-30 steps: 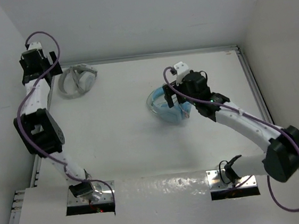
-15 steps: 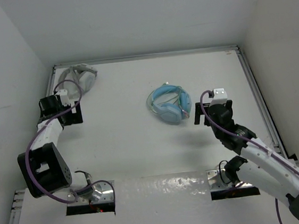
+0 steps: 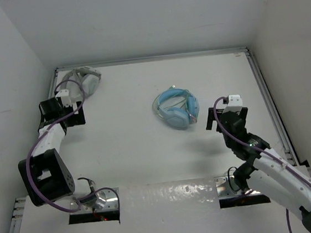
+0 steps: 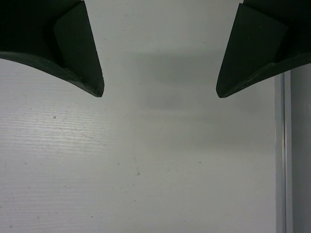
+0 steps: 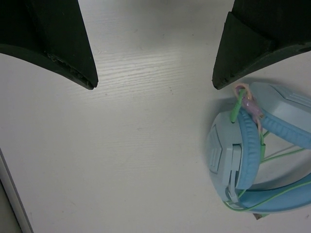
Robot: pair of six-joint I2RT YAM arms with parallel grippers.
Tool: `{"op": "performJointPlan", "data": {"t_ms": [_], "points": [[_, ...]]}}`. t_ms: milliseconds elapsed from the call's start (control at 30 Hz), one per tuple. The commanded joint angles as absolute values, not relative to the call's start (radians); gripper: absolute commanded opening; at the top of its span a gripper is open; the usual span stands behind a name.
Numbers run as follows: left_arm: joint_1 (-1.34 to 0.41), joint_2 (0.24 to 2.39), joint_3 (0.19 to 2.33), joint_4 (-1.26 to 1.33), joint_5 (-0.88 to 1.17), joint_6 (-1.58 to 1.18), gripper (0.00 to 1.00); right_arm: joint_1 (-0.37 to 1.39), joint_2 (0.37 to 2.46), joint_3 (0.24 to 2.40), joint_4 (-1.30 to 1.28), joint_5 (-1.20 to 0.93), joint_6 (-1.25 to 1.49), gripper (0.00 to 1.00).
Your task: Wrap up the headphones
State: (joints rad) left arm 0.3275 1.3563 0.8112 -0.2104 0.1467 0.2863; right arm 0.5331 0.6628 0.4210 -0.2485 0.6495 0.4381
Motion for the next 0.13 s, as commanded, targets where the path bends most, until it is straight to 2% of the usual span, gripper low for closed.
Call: {"op": "performJointPlan", "data": {"t_ms": [0, 100], "points": [[0.345, 1.33, 0.81, -0.167, 0.149, 0.294, 0.98, 0.535, 0.673, 0.425, -0.238, 0.684, 0.446, 0.99], [0.367, 1.316, 0.804, -0.158, 0.196, 0.287, 0.97, 0.535, 0.68, 0.426, -0.235, 0.687, 0.443, 0.99]]}}
